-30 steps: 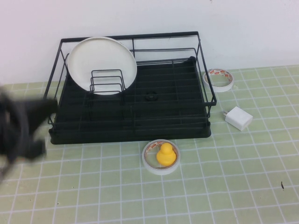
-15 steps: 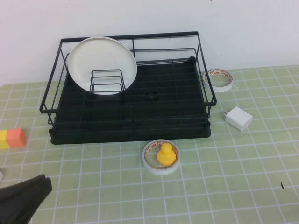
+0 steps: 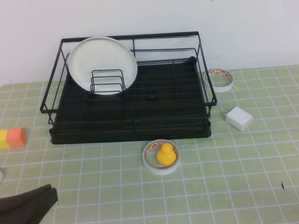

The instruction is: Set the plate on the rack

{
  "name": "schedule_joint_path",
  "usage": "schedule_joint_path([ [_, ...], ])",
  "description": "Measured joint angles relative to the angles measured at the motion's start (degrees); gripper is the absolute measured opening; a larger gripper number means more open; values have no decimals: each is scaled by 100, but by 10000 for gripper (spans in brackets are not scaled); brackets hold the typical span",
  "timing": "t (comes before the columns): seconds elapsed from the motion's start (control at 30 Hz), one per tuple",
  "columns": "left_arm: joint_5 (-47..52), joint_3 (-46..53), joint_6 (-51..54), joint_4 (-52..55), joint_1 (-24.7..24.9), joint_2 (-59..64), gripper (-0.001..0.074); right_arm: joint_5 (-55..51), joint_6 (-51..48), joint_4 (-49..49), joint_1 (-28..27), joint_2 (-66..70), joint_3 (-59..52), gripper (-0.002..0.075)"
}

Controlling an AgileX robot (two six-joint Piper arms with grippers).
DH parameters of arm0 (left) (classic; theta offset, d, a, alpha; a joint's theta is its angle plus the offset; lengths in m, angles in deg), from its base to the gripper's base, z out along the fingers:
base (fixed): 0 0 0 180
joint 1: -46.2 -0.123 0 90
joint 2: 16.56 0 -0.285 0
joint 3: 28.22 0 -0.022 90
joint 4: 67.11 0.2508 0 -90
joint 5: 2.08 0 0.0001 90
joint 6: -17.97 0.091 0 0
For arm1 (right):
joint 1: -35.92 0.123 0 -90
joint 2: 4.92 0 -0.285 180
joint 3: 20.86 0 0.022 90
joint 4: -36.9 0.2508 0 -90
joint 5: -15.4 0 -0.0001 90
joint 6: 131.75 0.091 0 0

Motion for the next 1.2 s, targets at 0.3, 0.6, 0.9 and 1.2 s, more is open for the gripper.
schedule_joint_path([
  [0.3,-874,10,307,141,0,-751,0,12,0,10,0,0,0,1],
  [0.6,-1976,357,358,275,0,-1066,-1,21,0,10,0,0,0,1],
  [0.9,-2879,1683,413,180,0,-1759,-1,34,0,10,0,0,0,1],
  [1.2,-3217,2017,591,84,-33,-2024,-1,56,0,58,0,0,-10,1],
])
